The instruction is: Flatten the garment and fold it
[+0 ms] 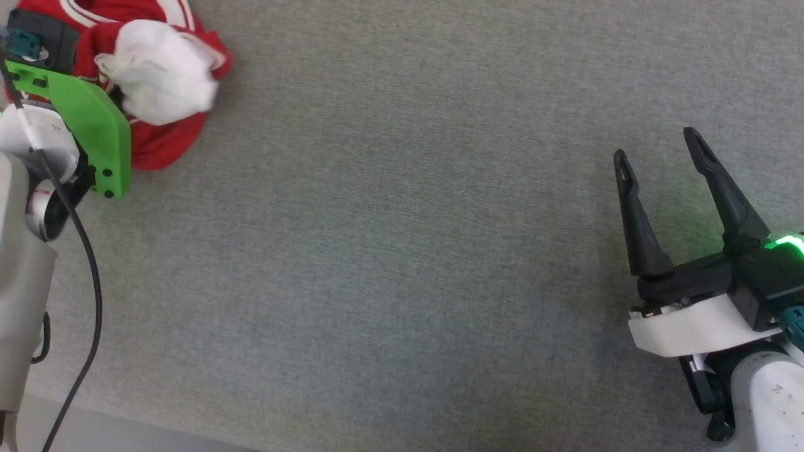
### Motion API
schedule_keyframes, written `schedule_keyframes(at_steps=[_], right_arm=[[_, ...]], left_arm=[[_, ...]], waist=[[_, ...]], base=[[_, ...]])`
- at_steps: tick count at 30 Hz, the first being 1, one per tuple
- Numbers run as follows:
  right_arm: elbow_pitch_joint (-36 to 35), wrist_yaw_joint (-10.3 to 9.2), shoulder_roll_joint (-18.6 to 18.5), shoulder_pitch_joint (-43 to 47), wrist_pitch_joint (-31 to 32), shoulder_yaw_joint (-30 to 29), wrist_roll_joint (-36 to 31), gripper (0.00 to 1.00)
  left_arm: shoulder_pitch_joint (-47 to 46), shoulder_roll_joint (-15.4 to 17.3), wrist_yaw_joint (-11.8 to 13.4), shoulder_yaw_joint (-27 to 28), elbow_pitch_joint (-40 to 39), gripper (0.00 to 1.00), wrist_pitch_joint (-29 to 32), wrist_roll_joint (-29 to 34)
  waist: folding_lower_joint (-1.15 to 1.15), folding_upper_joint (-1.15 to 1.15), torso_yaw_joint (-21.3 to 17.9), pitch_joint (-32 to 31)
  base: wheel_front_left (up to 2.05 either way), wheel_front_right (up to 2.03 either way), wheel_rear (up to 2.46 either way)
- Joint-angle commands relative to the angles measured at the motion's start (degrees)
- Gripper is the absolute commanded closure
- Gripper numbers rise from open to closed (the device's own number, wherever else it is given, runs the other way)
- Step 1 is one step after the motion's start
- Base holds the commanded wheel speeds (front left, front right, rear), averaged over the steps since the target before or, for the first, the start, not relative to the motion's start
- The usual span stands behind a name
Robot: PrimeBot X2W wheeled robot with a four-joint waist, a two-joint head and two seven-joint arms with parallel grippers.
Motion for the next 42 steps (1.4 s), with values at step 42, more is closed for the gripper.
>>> schedule_keyframes(at_steps=[42], right_arm=[[12.5,-0.09,3.75,7.08,-8.79,-13.51,8.42,0.0]], left_arm=[[-6.56,-12.39,13.93,-0.44,-29.28,1.0,1.58,-10.37]], waist=[[-0.01,0.0,-9.02,-30.34]], base=[[0.0,0.0,0.0]])
